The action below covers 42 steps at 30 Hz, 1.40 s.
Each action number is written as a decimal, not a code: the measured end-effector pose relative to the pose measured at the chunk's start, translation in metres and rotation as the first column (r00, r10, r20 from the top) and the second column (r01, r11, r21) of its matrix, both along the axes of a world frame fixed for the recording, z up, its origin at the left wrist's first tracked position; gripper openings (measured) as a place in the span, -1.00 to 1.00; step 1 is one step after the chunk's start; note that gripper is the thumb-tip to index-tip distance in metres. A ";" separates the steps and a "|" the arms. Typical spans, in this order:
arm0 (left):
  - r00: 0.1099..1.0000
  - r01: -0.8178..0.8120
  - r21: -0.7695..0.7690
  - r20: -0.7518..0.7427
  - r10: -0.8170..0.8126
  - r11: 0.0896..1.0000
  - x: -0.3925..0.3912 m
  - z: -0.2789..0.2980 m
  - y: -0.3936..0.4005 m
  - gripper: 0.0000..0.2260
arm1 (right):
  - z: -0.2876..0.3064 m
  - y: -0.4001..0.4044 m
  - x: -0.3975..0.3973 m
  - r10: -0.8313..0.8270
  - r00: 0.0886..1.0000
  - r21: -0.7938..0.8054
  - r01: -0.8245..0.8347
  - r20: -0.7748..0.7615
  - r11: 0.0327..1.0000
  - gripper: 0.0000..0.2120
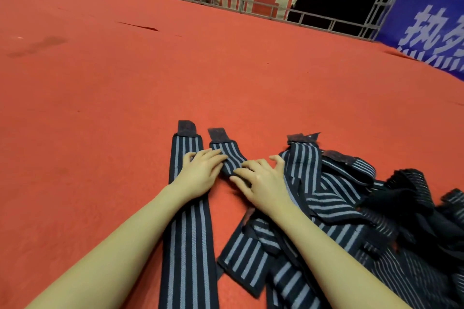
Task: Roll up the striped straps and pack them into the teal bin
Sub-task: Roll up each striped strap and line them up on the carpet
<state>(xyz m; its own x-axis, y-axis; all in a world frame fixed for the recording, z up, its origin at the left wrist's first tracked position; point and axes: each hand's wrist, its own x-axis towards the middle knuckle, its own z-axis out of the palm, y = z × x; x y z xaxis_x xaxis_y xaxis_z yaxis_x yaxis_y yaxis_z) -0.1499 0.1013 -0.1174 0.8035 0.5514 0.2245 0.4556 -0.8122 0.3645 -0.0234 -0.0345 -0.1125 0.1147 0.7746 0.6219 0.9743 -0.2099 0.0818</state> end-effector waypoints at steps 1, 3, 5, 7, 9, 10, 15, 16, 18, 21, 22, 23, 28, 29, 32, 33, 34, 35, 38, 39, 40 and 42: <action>0.997 0.005 -0.037 0.075 -0.003 0.999 0.000 -0.001 -0.001 -0.67 | 0.000 -0.002 0.001 0.011 0.999 0.092 -0.008 -0.034 0.996 -0.70; 0.972 0.036 -0.091 0.235 -0.013 0.995 0.001 -0.001 -0.008 -0.69 | 0.007 -0.007 0.001 0.024 0.996 0.243 -0.001 -0.091 0.970 -0.77; 0.928 0.039 -0.113 0.373 0.006 0.993 0.002 0.004 -0.015 -0.74 | 0.017 -0.009 -0.001 0.041 0.993 0.322 -0.002 -0.115 0.947 -0.79; 0.874 -0.005 -0.138 0.481 0.071 0.990 0.003 0.013 -0.017 -0.75 | 0.028 -0.010 -0.006 0.072 0.987 0.362 -0.017 -0.140 0.932 -0.81; 0.826 -0.052 -0.140 0.550 0.121 0.989 0.003 0.024 -0.018 -0.73 | 0.039 -0.014 -0.010 0.101 0.974 0.398 -0.012 -0.203 0.917 -0.80; 0.807 -0.065 -0.123 0.577 0.125 0.990 0.004 0.031 -0.021 -0.74 | 0.045 -0.018 -0.011 0.108 0.967 0.412 -0.003 -0.232 0.911 -0.80; 0.787 -0.130 0.099 0.615 0.042 0.987 -0.002 0.066 -0.034 -0.80 | 0.065 -0.049 -0.014 0.120 0.961 0.335 -0.030 -0.250 0.942 -0.76; 0.802 -0.141 0.178 0.598 0.006 0.974 -0.006 0.073 -0.035 -0.81 | 0.066 -0.055 -0.015 0.127 0.965 0.315 -0.050 -0.228 0.948 -0.77; 0.832 -0.155 0.314 0.553 -0.048 0.937 -0.013 0.089 -0.041 -0.84 | 0.071 -0.068 -0.019 0.121 0.980 0.309 -0.066 -0.161 0.949 -0.81; 0.837 -0.189 0.409 0.542 -0.071 0.893 -0.024 0.108 -0.061 -0.84 | 0.083 -0.088 -0.032 0.106 0.991 0.348 -0.070 -0.085 0.935 -0.86; 0.827 -0.212 0.425 0.557 -0.070 0.880 -0.028 0.115 -0.068 -0.85 | 0.088 -0.093 -0.038 0.104 0.993 0.361 -0.079 -0.049 0.929 -0.87; 0.817 -0.238 0.449 0.573 -0.073 0.861 -0.032 0.122 -0.074 -0.87 | 0.095 -0.097 -0.043 0.099 0.995 0.373 -0.088 -0.009 0.923 -0.88; 0.820 -0.286 0.659 0.544 -0.179 0.695 -0.049 0.167 -0.095 -0.84 | 0.130 -0.116 -0.062 0.104 0.990 0.427 -0.133 0.092 0.895 -0.88; 0.826 -0.277 0.694 0.525 -0.205 0.664 -0.053 0.175 -0.099 -0.83 | 0.135 -0.119 -0.066 0.115 0.989 0.437 -0.146 0.097 0.888 -0.88; 0.825 -0.244 0.743 0.497 -0.269 0.623 -0.065 0.200 -0.108 -0.82 | 0.154 -0.126 -0.079 0.152 0.985 0.503 -0.172 0.082 0.847 -0.87; 0.818 -0.236 0.747 0.498 -0.288 0.621 -0.069 0.208 -0.111 -0.80 | 0.161 -0.127 -0.083 0.175 0.982 0.531 -0.185 0.069 0.827 -0.88; 0.812 -0.224 0.752 0.496 -0.308 0.620 -0.074 0.216 -0.114 -0.79 | 0.169 -0.130 -0.089 0.203 0.977 0.556 -0.201 0.059 0.806 -0.89; 0.806 -0.208 0.756 0.492 -0.329 0.620 -0.080 0.223 -0.117 -0.79 | 0.175 -0.133 -0.095 0.233 0.971 0.575 -0.218 0.049 0.788 -0.90; 0.807 -0.097 0.775 0.429 -0.407 0.624 -0.094 0.237 -0.128 -0.93 | 0.186 -0.146 -0.108 0.298 0.955 0.595 -0.237 -0.004 0.768 -0.87; 0.813 -0.050 0.779 0.395 -0.427 0.625 -0.096 0.242 -0.132 -0.90 | 0.188 -0.151 -0.111 0.291 0.956 0.594 -0.218 -0.029 0.774 -0.85; 0.827 -0.007 0.781 0.355 -0.435 0.625 -0.096 0.245 -0.134 -0.84 | 0.187 -0.154 -0.111 0.268 0.961 0.587 -0.181 -0.064 0.789 -0.84; 0.845 0.044 0.770 0.312 -0.436 0.636 -0.092 0.244 -0.139 -0.78 | 0.182 -0.159 -0.109 0.181 0.973 0.543 -0.076 -0.142 0.836 -0.84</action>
